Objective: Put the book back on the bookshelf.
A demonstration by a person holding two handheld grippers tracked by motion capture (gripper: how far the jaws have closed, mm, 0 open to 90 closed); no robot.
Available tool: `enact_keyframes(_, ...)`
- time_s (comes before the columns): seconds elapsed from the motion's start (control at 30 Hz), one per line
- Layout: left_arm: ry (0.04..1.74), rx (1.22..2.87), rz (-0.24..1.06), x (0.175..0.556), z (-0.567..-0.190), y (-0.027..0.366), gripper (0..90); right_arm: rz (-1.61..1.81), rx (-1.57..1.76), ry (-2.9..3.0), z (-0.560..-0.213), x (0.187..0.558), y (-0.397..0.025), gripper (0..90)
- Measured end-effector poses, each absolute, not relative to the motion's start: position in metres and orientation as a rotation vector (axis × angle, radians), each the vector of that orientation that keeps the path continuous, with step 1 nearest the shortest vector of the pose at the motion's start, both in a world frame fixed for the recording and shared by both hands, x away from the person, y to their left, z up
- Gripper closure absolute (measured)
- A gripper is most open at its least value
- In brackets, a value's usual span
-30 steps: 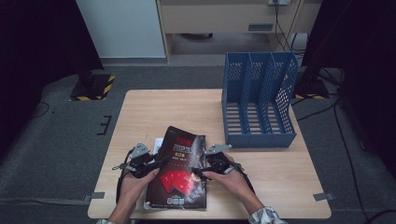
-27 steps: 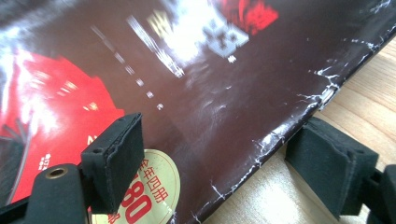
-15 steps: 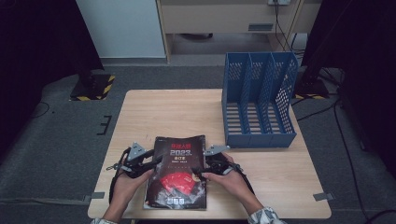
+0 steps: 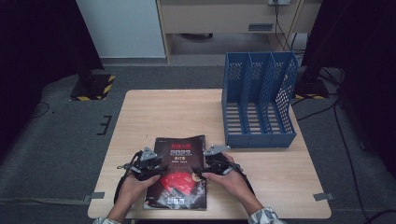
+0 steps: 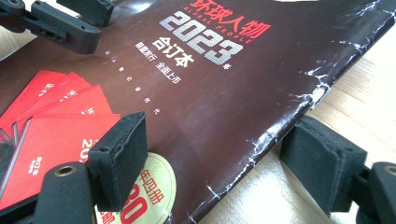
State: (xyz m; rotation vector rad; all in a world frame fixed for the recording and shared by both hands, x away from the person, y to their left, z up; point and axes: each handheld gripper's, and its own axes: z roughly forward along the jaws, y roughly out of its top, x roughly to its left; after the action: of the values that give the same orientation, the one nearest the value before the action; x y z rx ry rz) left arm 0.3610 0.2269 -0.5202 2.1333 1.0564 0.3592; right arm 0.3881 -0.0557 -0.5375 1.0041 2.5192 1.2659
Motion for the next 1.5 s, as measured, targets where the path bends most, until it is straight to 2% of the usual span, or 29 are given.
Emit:
enact_keyframes(0.37, 1.039, 2.151, 0.367, 0.36, -0.522, 0.224, 53.6, 1.342, 1.081, 2.516, -0.538, 0.389, -0.054, 23.5)
enact_keyframes(0.53, 1.032, 2.155, 0.374, 0.362, -0.523, 0.222, 55.2, 1.354, 1.055, 2.527, -0.536, 0.388, -0.051, 31.4)
enact_keyframes(0.7, 1.035, 2.145, 0.378, 0.363, -0.524, 0.222, 55.9, 1.379, 1.015, 2.528, -0.521, 0.387, -0.048, 34.5)
enact_keyframes(1.3, 1.008, 2.133, 0.391, 0.364, -0.526, 0.222, 57.7, 1.239, 0.97, 2.655, -0.516, 0.399, -0.015, 23.9)
enact_keyframes(1.37, 1.011, 2.129, 0.384, 0.365, -0.526, 0.222, 56.9, 1.183, 0.976, 2.657, -0.515, 0.399, -0.006, 30.0)
enact_keyframes(1.4, 1.011, 2.129, 0.384, 0.365, -0.526, 0.222, 55.3, 1.183, 0.976, 2.657, -0.515, 0.399, -0.006, 30.0)
enact_keyframes(1.43, 1.012, 2.13, 0.365, 0.366, -0.525, 0.223, 53.2, 1.18, 0.982, 2.631, -0.516, 0.4, -0.005, 39.1)
enact_keyframes(1.47, 1.017, 2.129, 0.351, 0.368, -0.525, 0.225, 51.5, 1.181, 0.99, 2.623, -0.516, 0.402, -0.006, 42.7)
enact_keyframes(1.5, 1.023, 2.132, 0.354, 0.371, -0.524, 0.227, 46.1, 1.187, 1.019, 2.61, -0.516, 0.404, -0.007, 48.3)
